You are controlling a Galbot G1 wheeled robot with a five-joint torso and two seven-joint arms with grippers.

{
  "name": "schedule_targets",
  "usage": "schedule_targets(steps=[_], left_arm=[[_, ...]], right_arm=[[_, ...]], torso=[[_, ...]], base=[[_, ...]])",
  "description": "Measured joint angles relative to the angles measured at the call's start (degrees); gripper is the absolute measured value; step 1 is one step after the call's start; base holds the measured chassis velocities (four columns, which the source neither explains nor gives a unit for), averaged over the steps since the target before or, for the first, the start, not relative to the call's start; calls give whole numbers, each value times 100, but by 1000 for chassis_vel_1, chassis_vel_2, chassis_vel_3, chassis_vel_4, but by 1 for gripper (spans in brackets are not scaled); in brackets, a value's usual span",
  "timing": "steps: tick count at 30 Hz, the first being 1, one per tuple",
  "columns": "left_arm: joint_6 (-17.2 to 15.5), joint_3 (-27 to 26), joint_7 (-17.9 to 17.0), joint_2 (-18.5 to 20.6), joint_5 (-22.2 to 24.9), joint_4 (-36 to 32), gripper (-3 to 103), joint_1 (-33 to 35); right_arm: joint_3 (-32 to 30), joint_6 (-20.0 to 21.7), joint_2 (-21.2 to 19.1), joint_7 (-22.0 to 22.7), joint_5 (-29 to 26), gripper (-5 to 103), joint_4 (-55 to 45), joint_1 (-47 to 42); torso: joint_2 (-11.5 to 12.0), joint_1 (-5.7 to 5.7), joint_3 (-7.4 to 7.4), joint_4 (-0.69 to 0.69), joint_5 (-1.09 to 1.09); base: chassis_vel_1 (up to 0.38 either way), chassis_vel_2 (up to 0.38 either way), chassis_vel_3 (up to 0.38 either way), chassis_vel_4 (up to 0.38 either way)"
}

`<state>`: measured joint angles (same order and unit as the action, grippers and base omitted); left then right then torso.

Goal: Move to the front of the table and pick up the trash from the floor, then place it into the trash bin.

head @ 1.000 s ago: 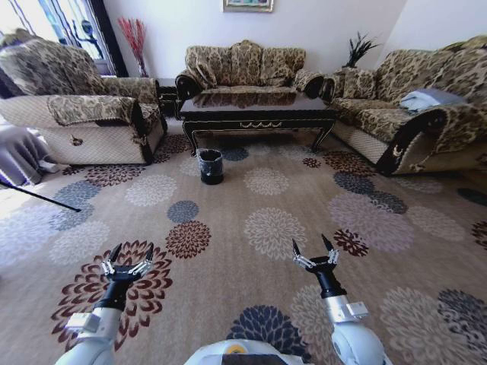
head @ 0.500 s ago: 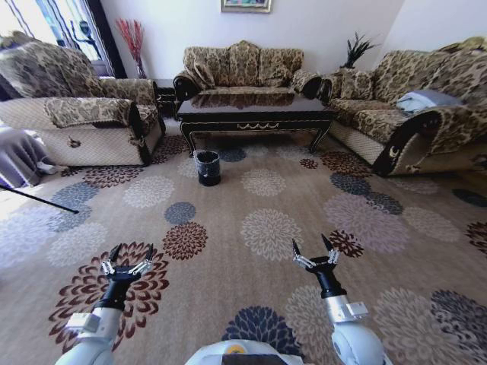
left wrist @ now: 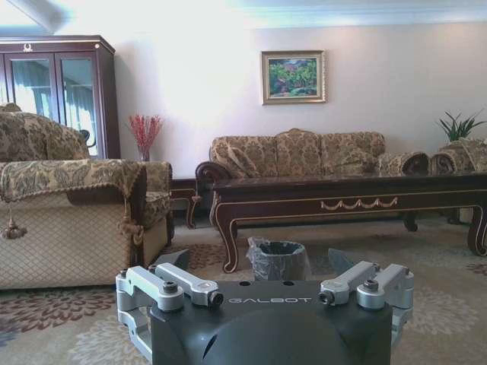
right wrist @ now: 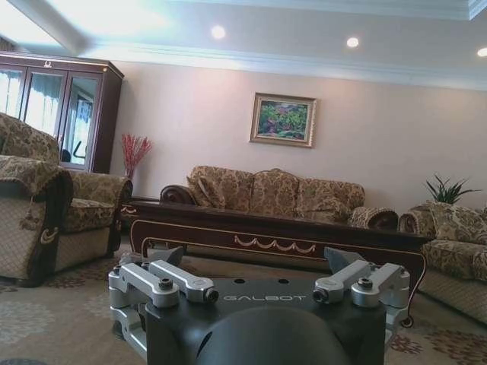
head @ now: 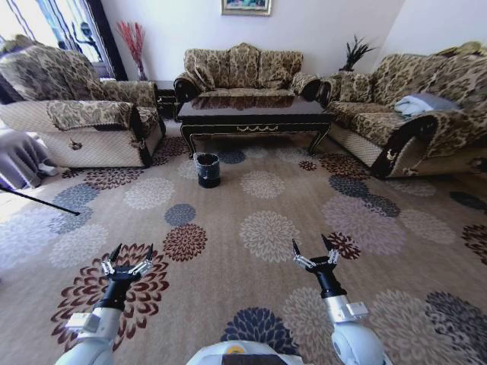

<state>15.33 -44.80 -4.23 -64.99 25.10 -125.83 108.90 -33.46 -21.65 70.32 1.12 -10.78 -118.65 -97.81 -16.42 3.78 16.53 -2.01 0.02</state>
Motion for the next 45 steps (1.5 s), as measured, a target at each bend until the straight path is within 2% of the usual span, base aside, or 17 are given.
schedule_targets(steps=[2,10,45], left_arm=[[0,0,0,0,0,0,100,0],[0,0,0,0,0,0,100,0],[0,0,0,0,0,0,100,0]], right_arm=[[0,0,0,0,0,100,0,0],[0,0,0,0,0,100,0,0],[0,0,0,0,0,100,0,0]], torso=[[-114,41,72,1,0],[-308,95,210,0,-2],[-1116,388,724,0,-2]], base=[[-27,-29,34,26],[0,0,0,0],[0,0,0,0]])
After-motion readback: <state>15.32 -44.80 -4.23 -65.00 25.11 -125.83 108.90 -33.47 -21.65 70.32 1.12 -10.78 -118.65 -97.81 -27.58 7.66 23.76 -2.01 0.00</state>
